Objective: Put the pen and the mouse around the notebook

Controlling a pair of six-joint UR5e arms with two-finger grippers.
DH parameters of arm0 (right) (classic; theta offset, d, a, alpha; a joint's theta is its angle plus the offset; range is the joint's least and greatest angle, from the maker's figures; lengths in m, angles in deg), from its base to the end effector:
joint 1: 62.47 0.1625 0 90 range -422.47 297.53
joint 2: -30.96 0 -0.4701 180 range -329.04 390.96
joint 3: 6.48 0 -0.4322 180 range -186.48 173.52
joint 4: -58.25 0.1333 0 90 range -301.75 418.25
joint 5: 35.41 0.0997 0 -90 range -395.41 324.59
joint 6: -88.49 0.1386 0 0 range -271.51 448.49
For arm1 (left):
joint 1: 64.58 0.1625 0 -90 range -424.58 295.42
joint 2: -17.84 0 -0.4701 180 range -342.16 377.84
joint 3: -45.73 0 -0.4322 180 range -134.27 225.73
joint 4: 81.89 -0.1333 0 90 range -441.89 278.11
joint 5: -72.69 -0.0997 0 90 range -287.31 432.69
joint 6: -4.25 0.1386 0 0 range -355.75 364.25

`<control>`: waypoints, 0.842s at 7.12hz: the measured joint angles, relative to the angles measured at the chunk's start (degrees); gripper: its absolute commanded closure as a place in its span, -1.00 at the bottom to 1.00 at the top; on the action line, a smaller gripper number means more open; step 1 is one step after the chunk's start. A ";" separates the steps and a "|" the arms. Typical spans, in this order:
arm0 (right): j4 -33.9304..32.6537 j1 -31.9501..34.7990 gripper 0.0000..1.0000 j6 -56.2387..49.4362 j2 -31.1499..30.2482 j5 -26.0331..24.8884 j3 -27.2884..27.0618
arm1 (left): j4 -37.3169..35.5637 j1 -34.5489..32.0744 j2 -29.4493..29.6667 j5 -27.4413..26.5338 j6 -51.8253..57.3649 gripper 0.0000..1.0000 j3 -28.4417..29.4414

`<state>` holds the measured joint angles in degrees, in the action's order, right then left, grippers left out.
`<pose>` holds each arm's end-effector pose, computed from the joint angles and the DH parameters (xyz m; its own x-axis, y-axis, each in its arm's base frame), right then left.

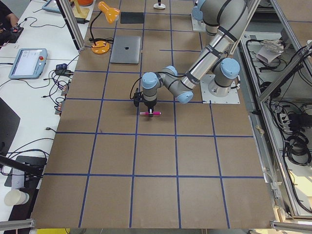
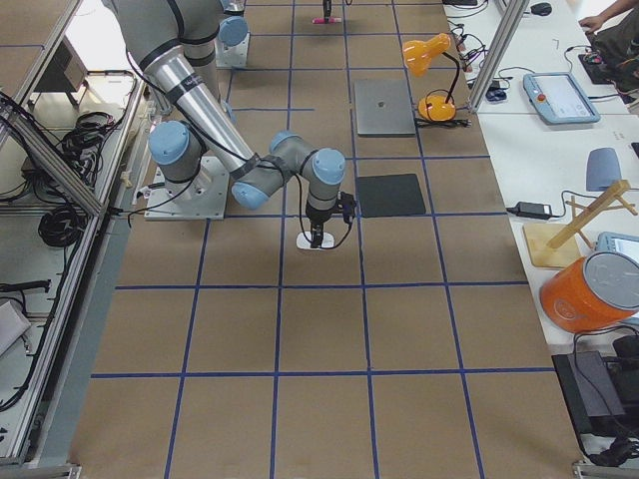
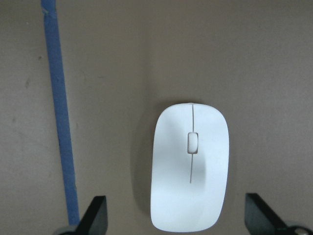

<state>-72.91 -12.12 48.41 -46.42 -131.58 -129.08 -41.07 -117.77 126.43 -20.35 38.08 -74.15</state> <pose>-0.2259 -0.4581 0.1699 -0.9992 -0.0136 0.0364 -0.0090 0.9923 0.1232 0.2214 -0.5061 0.1474 -0.9974 -0.0518 -0.0509 -0.0528 0.9984 0.0192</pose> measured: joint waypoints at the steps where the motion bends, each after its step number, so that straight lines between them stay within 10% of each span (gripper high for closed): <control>1: -0.40 -0.68 -1.00 -0.47 1.24 0.07 0.15 | 0.52 -0.19 -0.44 -0.02 -0.17 1.00 -0.02; 4: -2.50 -1.38 0.30 -0.82 3.51 0.63 0.29 | 8.19 -8.27 -5.44 2.07 -25.12 1.00 0.49; 6: -2.38 -1.33 0.56 -0.70 3.10 0.66 0.60 | 10.87 -23.10 -7.85 3.16 -57.65 1.00 1.06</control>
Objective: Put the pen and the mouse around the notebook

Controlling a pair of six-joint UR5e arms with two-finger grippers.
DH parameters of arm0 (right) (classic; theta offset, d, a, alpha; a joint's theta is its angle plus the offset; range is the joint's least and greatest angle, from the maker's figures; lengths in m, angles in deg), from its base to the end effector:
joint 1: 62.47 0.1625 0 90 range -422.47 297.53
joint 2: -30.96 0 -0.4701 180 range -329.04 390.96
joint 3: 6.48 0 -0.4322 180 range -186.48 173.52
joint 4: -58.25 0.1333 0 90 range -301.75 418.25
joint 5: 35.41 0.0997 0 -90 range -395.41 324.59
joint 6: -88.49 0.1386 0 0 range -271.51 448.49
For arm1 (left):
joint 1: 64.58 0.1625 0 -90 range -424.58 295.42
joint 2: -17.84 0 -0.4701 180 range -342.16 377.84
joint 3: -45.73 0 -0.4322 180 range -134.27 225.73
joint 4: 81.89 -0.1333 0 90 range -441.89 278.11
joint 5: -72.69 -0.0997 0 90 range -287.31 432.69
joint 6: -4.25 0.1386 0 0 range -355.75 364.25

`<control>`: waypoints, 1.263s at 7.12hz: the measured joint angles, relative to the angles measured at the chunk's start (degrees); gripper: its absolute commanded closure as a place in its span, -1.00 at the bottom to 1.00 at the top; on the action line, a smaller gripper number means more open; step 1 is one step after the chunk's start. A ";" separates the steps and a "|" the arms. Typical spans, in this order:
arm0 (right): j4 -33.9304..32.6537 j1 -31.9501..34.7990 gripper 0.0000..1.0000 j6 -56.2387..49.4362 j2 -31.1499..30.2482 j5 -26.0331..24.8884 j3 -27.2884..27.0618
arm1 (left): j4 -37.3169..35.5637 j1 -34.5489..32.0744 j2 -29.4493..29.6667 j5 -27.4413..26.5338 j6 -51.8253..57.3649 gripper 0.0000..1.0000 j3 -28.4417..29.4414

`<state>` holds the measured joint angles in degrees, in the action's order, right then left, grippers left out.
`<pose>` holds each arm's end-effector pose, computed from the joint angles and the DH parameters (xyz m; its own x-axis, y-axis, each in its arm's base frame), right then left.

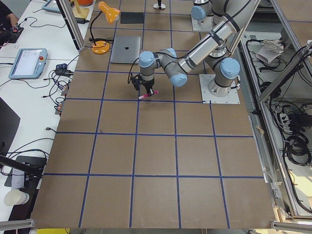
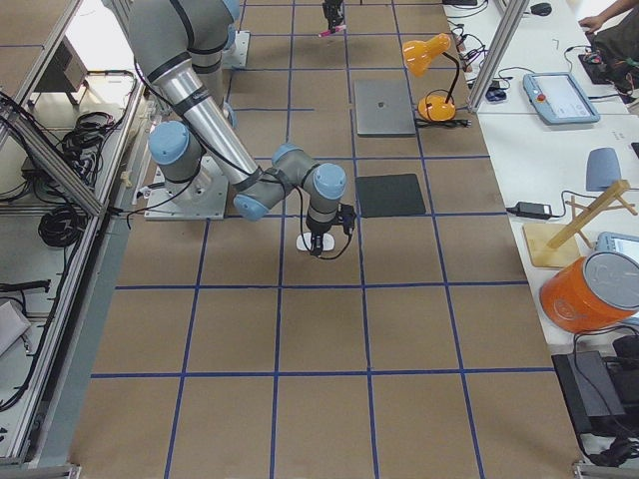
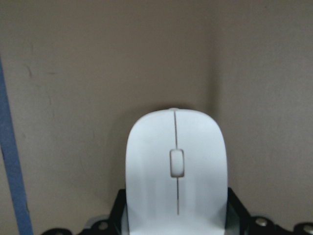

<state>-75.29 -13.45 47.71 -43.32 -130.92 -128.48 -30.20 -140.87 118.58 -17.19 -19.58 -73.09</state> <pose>-0.2422 -0.4618 0.1504 -0.9997 -0.0015 0.0249 0.0015 0.9930 0.1177 -0.0071 -0.5344 0.2084 -0.7929 -0.6093 -0.0069 -0.6093 0.7927 0.0208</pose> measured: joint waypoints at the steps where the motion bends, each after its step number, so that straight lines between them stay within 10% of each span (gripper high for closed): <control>1: 0.76 0.33 0.57 0.16 -0.86 0.27 1.08 | 0.22 -8.65 0.20 0.16 -17.20 1.00 1.01; 6: 28.35 14.99 0.50 11.47 4.64 4.12 34.75 | -0.77 -37.66 7.58 0.60 -75.05 1.00 6.43; 9: 27.65 22.08 0.54 21.99 13.91 7.23 38.66 | -0.95 -42.38 11.33 1.09 -80.90 1.00 7.71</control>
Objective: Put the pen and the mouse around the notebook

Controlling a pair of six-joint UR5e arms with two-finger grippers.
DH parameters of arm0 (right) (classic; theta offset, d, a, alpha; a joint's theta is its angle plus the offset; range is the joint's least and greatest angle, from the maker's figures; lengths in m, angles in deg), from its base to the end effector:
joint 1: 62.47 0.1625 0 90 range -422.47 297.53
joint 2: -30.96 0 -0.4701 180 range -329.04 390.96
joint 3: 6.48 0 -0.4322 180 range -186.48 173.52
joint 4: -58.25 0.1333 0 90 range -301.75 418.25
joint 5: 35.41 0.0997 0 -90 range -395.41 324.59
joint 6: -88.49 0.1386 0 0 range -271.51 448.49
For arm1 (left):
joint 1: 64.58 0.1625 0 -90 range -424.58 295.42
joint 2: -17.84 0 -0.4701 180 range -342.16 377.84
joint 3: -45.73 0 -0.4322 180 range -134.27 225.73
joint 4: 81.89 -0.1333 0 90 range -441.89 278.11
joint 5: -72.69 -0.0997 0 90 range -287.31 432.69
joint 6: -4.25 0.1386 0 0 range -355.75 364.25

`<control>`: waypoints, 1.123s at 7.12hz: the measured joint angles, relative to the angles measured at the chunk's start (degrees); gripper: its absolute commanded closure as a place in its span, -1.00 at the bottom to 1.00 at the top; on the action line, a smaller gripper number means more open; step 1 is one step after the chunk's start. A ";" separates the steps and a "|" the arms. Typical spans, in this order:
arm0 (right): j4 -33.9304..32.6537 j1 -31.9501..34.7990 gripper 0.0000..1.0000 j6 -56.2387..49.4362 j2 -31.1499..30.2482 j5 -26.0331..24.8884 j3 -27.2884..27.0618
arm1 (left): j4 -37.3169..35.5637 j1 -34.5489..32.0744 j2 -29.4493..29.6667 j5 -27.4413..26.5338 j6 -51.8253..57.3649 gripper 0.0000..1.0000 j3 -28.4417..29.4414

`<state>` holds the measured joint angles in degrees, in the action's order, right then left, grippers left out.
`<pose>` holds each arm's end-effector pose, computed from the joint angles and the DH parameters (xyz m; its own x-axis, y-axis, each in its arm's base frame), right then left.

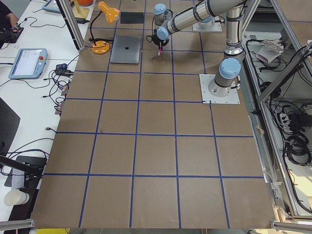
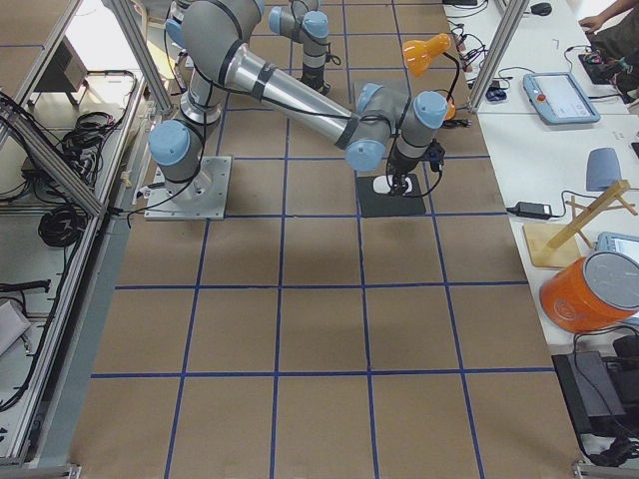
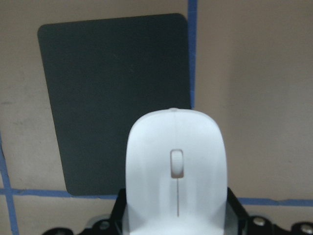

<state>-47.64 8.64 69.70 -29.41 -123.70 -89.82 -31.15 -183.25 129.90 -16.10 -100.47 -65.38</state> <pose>-0.1005 -0.7183 0.2527 -0.9977 0.0072 -0.0677 -0.0001 0.9942 0.1071 -0.3986 -0.4451 0.1574 -0.2399 -0.9682 -0.0713 -0.9707 0.2403 0.0030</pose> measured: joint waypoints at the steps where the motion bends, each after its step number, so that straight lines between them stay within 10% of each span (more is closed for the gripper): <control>1: -1.66 1.07 0.54 2.00 2.09 -0.04 0.01 | 0.00 -0.61 0.53 0.06 -0.35 0.76 0.68; 2: -2.50 2.08 0.20 3.76 3.74 -0.11 0.00 | 0.14 -0.85 1.01 0.01 -0.52 -0.65 1.82; 3: -2.80 2.66 0.19 4.42 4.74 -0.01 -0.08 | 0.35 -0.91 1.36 -0.16 -0.60 -1.00 2.70; 4: -2.83 2.90 0.15 4.86 5.62 0.18 -0.28 | 0.45 -0.93 1.48 -0.27 -0.64 -1.00 3.10; 6: -3.19 3.11 -0.99 5.24 6.91 0.30 -1.31 | 0.56 -0.54 0.86 -0.48 0.22 -1.00 3.62; 8: -3.32 3.15 -1.00 5.34 7.13 0.30 -1.61 | 7.23 0.91 -1.63 -0.91 7.31 -1.00 7.44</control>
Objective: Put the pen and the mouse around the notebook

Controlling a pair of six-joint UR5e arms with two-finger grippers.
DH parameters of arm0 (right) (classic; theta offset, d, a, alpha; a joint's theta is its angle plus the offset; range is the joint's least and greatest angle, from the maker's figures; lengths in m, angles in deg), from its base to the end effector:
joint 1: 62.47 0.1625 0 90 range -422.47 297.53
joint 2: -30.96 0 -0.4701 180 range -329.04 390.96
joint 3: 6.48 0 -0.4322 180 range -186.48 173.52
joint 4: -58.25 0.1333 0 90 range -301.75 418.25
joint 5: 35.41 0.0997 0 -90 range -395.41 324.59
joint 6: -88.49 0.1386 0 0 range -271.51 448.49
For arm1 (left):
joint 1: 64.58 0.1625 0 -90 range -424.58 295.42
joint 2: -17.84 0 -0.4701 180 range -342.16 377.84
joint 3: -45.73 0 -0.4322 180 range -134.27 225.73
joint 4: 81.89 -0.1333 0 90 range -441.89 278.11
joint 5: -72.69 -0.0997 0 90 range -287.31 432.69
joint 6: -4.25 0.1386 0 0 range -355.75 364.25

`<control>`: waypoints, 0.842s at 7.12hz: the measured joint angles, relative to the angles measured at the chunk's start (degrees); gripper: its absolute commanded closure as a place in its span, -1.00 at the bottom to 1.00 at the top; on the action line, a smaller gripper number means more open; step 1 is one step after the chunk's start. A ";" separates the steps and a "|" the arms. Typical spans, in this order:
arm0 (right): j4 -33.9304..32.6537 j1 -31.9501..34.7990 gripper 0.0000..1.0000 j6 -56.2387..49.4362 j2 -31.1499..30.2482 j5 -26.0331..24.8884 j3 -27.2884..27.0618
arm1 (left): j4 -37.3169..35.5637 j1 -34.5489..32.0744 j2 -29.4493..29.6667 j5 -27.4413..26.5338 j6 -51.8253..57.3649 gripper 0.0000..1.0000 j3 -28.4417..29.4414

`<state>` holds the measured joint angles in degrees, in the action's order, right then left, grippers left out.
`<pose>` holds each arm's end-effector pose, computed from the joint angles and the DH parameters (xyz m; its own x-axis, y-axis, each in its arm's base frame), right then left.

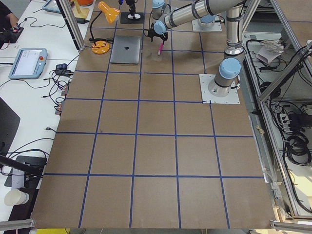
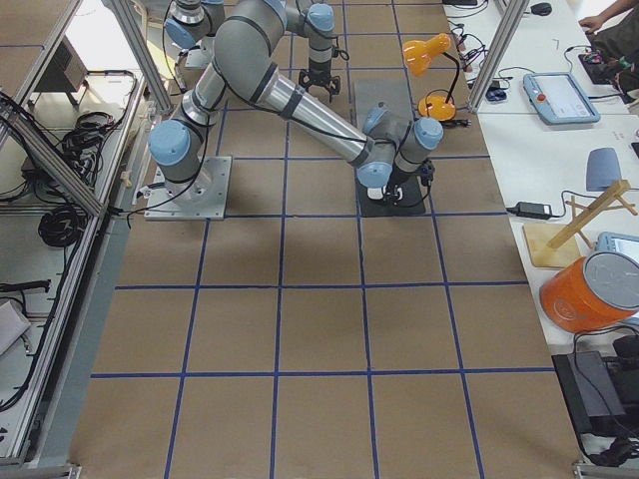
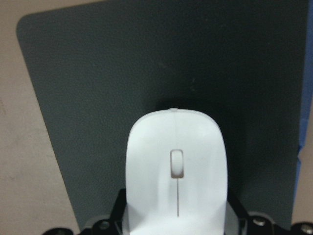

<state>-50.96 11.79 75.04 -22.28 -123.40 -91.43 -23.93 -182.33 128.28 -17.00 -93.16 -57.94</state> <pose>-0.0614 -0.7270 0.1551 -0.9951 0.0522 -0.0836 0.0343 0.9787 0.2025 -0.4058 -0.4833 0.2185 -0.3473 -0.9371 -0.0365 -0.9377 0.3475 0.0007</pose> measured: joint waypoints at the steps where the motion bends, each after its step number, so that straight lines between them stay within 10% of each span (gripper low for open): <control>1: -0.01 0.08 -1.00 0.03 -0.12 0.15 0.18 | 10.62 1.41 -2.28 -0.50 10.72 -1.00 5.13; 6: 10.81 7.15 -1.00 3.65 -17.87 -1.10 1.61 | 34.69 17.28 -17.12 -2.69 73.03 -0.96 15.30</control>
<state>-40.15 18.94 78.68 -40.15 -124.50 -89.82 10.76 -165.05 111.15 -19.70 -20.13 -42.64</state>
